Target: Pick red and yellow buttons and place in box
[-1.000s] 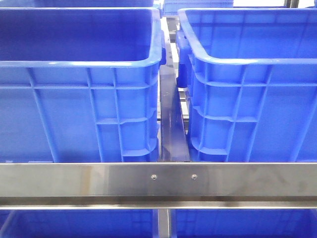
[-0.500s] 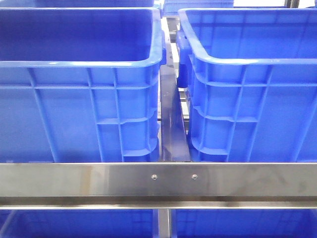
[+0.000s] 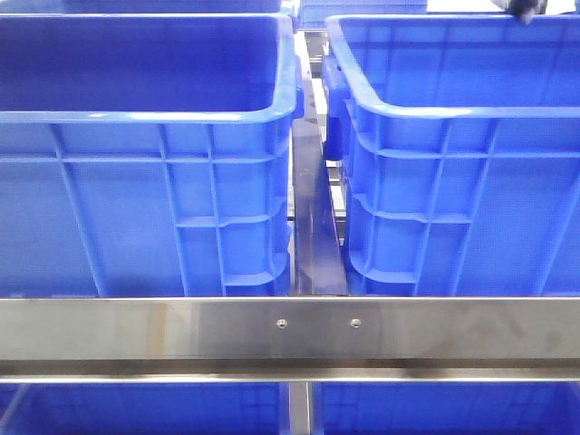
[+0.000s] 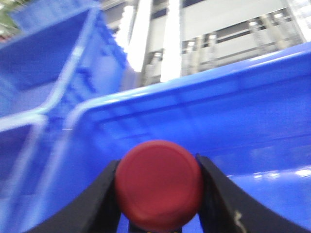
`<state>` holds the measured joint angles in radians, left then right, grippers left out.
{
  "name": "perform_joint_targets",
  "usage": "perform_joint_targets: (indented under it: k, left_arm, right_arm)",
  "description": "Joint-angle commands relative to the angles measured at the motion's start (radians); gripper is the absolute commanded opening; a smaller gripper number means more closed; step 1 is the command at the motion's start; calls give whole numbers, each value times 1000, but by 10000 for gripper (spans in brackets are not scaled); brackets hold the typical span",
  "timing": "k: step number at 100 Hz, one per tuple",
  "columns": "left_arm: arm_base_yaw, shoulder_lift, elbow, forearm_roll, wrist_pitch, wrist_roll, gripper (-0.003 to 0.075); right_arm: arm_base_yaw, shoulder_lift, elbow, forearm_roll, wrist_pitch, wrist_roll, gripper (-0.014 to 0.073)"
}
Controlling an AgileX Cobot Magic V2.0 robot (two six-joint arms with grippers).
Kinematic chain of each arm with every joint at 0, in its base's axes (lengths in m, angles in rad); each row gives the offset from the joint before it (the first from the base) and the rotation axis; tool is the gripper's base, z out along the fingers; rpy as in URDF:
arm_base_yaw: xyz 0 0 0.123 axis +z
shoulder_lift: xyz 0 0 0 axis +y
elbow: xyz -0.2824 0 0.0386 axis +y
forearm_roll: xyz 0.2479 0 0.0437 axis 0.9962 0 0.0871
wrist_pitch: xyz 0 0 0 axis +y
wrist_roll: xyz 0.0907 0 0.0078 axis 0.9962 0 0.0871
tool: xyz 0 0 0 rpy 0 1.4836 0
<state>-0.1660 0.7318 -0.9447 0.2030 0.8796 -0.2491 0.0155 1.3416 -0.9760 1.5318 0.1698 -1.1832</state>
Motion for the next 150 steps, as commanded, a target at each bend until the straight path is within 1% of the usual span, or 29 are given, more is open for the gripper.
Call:
perform_joint_targets:
  k: [1,10,29,46,82,117,121,127,139,141,142,143,150]
  left_arm:
    - [3,-3,-25,8,-75,-10,-19]
    - [3,-3,-25,8,-75,-10,-19]
    - [3,-3,-25,8,-77,-10,-19]
    - [3,-3,-25,8,-77,-10,-19]
    - [3,-3,-25,8,-77,-10,-19]
    - [3,-3,-25,8,-77,-10,-19]
    - [3,-3,-25,8,-77,-10,-19]
    - [3,-3,-25,8,-77,-10,-19]
    - [3,-3,-25,8,-77,-10,-19]
    - [3,-3,-25,8,-77,-10,-19]
    - [3,-3,-25,8,-77,-10,-19]
    - [3,-3,-25,8,-77,-10,-19]
    - [3,-3,-25,8,-77,-10,-19]
  right_arm:
    - [-1,48,-71,25,-15,-83,111]
    - [8,120,-116,25,-20,-122,111]
    - [37,267,-201,24,-88,-194,111]
    - [66,360,-266,24,-150,-260,111]
    - [68,492,-341,20,-223,-266,111]
    - [68,568,-361,11,-214,-266,115]
    - [68,568,-361,11,-214,-266,129]
    - [68,568,-361,11,-214,-266,183]
    - [68,565,-361,11,-214,-266,364]
    - [68,563,-361,11,-214,-266,410]
    - [68,561,-361,11,-214,-266,410]
    - [68,560,-361,11,-214,-266,442]
    - [68,547,-361,11,-214,-266,519]
